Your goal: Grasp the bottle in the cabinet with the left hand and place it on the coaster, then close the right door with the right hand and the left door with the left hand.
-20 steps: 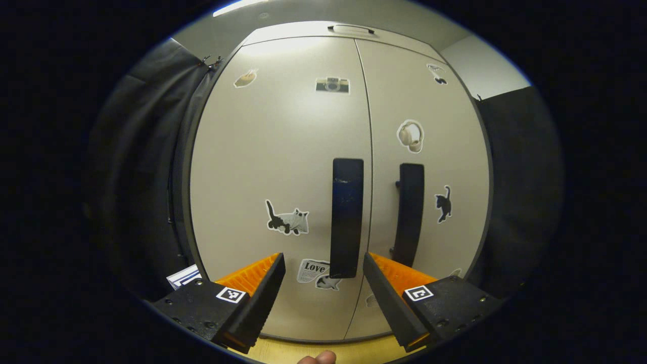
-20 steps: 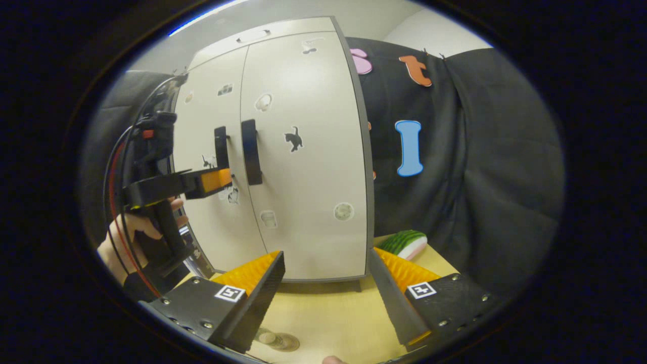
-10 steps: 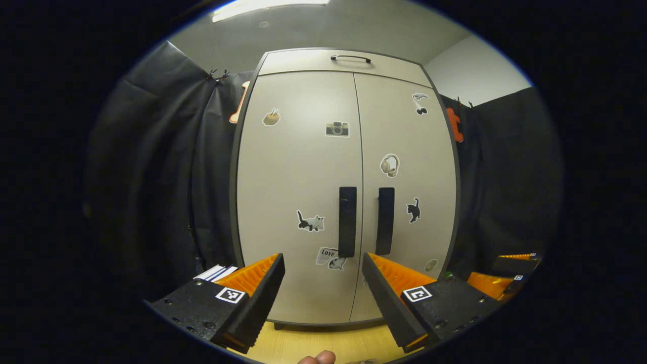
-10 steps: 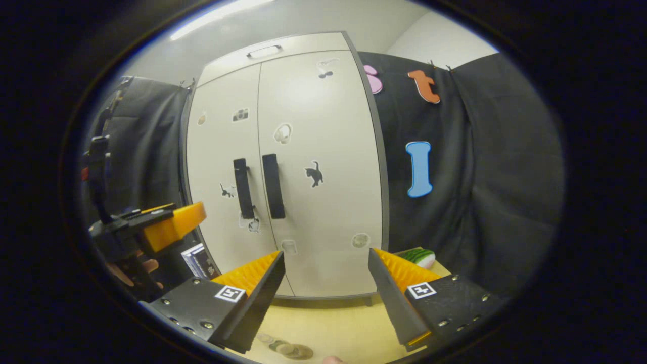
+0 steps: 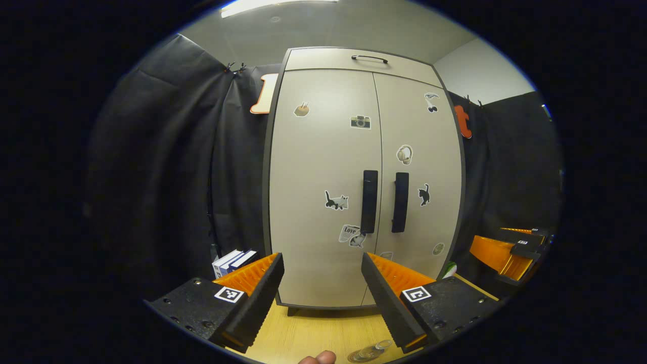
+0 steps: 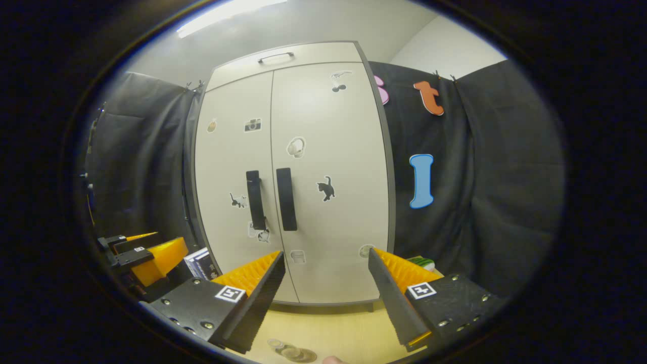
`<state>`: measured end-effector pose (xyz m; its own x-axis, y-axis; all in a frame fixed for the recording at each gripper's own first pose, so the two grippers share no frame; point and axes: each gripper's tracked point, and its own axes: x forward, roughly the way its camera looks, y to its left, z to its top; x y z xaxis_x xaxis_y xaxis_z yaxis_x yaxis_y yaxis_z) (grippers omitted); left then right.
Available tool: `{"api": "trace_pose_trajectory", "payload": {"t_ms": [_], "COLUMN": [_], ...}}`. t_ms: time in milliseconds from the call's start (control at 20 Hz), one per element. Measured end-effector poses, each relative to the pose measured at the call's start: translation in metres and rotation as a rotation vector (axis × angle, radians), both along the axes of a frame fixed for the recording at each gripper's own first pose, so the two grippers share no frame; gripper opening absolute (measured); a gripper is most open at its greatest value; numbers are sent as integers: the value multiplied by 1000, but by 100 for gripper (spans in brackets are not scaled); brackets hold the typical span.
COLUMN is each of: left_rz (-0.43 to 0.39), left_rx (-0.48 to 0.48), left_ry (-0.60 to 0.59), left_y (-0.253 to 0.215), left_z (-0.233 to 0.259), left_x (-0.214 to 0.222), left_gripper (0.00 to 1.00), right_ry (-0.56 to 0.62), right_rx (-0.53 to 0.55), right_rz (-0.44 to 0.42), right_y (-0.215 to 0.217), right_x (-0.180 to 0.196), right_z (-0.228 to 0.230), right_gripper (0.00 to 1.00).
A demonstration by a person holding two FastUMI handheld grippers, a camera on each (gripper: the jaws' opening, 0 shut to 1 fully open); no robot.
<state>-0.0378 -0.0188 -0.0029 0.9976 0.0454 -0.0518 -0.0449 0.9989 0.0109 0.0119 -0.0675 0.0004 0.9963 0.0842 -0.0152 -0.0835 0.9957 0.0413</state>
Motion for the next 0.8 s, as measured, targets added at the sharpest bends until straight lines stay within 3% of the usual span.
{"api": "trace_pose_trajectory", "payload": {"t_ms": [800], "left_rz": [1], "left_rx": [-26], "left_ry": [-6], "left_y": [1], "left_z": [1], "left_x": [-6], "left_gripper": [98], "right_ry": [-2], "right_rx": [-12], "right_rz": [15], "right_y": [10], "right_x": [-9], "right_z": [7], "right_gripper": [100]}}
